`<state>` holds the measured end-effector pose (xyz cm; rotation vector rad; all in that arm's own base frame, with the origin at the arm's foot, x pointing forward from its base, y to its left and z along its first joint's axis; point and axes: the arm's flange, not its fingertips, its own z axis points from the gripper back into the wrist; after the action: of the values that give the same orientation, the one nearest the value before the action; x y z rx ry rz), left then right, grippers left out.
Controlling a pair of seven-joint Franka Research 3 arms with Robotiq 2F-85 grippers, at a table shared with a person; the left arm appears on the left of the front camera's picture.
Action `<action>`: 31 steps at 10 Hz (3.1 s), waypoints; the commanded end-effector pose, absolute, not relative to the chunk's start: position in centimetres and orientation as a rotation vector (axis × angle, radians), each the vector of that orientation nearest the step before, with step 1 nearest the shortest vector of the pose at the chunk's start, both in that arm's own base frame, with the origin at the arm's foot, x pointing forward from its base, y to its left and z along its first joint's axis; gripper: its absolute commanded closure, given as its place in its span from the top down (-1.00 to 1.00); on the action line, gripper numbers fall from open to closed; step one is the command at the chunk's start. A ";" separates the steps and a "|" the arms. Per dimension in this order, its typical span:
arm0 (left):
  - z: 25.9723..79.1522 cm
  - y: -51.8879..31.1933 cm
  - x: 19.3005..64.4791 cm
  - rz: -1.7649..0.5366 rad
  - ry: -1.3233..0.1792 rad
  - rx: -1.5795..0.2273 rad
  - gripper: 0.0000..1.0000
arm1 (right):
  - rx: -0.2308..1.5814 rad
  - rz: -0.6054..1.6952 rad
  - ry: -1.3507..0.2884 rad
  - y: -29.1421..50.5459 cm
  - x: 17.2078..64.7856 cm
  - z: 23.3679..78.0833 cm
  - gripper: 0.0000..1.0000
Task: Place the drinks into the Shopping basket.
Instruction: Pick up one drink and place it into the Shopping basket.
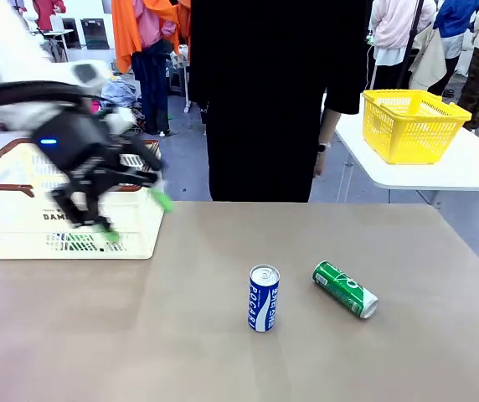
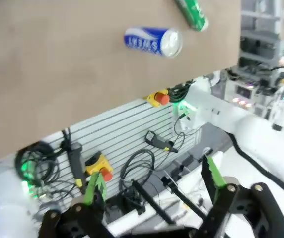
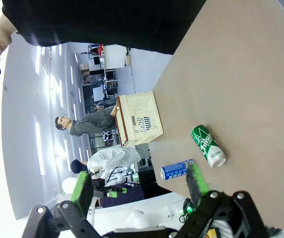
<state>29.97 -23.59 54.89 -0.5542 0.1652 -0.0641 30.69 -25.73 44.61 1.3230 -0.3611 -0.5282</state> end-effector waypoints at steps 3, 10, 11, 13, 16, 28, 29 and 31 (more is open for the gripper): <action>52.1 -37.3 36.2 -0.131 0.209 -0.265 1.00 | 1.322 -0.524 -0.369 -25.6 30.6 44.7 1.00; 43.5 -43.9 33.6 0.118 -0.087 -0.072 1.00 | 1.322 -0.524 -0.369 -25.6 30.6 44.7 1.00; 42.9 -44.2 33.6 0.098 -0.087 -0.064 1.00 | 1.322 -0.524 -0.369 -25.6 30.6 44.7 1.00; 41.8 -44.8 33.6 0.065 -0.085 -0.067 1.00 | 1.322 -0.524 -0.369 -25.6 30.6 44.7 1.00; 39.1 -45.3 34.4 0.044 -0.065 -0.067 1.00 | 1.322 -0.524 -0.369 -25.6 30.6 44.7 1.00; 36.9 -45.7 34.1 -0.010 0.041 -0.061 -1.00 | 1.322 -0.524 -0.369 -25.6 30.6 44.7 1.00; 36.9 -45.8 34.1 -0.009 0.037 -0.059 -1.00 | 1.322 -0.524 -0.369 -25.6 30.6 44.7 1.00; 37.5 -45.5 34.1 -0.013 0.030 -0.067 -1.00 | 1.322 -0.524 -0.369 -25.6 30.6 44.7 1.00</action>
<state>34.12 -45.69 37.14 -0.0567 0.0145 -0.0057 30.69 -25.73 44.62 1.3229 -0.3613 -0.5277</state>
